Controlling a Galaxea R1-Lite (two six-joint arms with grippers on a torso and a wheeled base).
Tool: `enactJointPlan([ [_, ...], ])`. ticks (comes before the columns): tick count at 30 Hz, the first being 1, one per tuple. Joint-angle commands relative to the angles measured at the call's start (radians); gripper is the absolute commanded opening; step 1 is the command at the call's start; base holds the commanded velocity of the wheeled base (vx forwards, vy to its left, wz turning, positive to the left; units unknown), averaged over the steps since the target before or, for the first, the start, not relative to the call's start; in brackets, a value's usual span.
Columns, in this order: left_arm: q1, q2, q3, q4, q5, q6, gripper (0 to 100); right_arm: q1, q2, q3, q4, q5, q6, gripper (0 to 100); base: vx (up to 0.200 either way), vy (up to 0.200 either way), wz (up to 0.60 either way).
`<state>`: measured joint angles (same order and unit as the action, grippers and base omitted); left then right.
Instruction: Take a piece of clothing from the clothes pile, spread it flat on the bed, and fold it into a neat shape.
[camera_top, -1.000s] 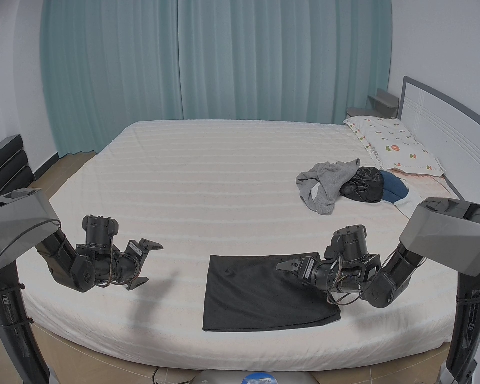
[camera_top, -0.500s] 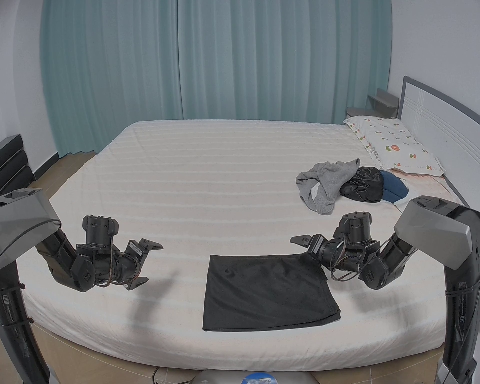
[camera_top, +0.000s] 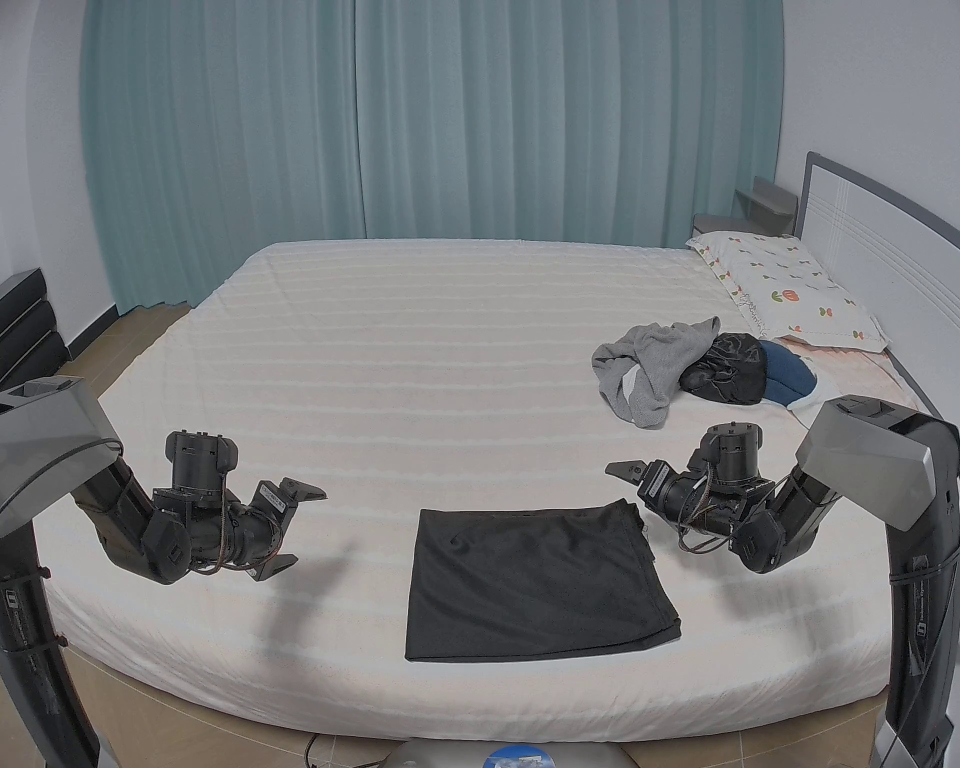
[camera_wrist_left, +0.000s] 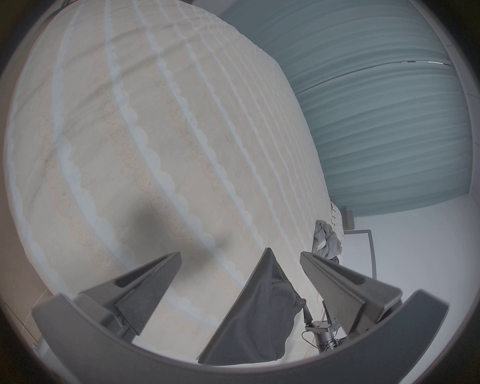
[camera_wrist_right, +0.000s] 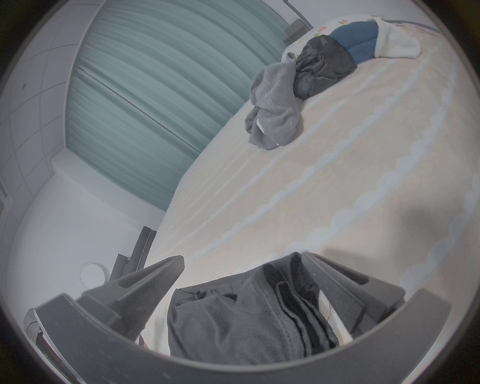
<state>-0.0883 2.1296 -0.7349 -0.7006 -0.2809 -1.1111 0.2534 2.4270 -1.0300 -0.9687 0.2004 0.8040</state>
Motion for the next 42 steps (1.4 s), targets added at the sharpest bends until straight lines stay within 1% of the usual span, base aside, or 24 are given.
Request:
enactJointPlan([
  [1,-0.001,0.001,0.000,0.000,0.000,0.000,100,0.010,0.003,0.005,-0.011,0.010,-0.005,100,0.000,0.000,0.00],
  [6,-0.001,0.003,-0.001,-0.002,0.000,0.000,100,0.026,0.006,0.008,-0.015,0.017,-0.022,100,0.000,0.000,0.00],
  [8,-0.002,0.003,-0.001,-0.002,0.000,0.000,100,0.027,0.007,0.021,-0.018,0.057,-0.029,100,0.000,0.000,0.00],
  [9,-0.002,0.003,-0.001,-0.002,0.000,0.000,100,0.027,0.007,0.021,-0.018,0.057,-0.029,100,0.000,0.000,0.00],
  [10,-0.002,0.003,0.000,-0.002,0.000,0.000,100,0.026,0.009,0.022,-0.018,0.077,-0.029,100,0.000,0.000,0.00],
  [14,-0.002,0.003,0.000,-0.002,0.000,0.000,100,0.024,0.007,0.027,-0.013,0.077,-0.032,100,0.000,0.000,0.00],
  [15,-0.002,0.003,0.000,-0.002,0.000,0.000,100,0.021,0.007,0.031,-0.005,0.080,-0.040,0,0.000,0.000,0.00],
  [18,-0.002,0.003,-0.001,-0.002,0.000,0.000,100,0.015,0.018,0.038,0.004,0.082,-0.066,0,0.000,0.000,0.00],
  [22,-0.002,0.003,0.000,-0.002,0.000,0.000,100,0.009,0.015,0.047,0.022,0.082,-0.080,0,0.000,0.000,0.00],
  [34,-0.002,0.003,0.002,-0.002,0.000,0.000,100,-0.045,-0.006,0.070,0.022,0.073,-0.080,0,0.000,0.000,0.00],
  [42,-0.002,0.003,0.000,0.000,0.000,0.000,100,-0.048,-0.002,0.073,0.024,0.073,-0.080,0,0.000,0.000,0.00],
])
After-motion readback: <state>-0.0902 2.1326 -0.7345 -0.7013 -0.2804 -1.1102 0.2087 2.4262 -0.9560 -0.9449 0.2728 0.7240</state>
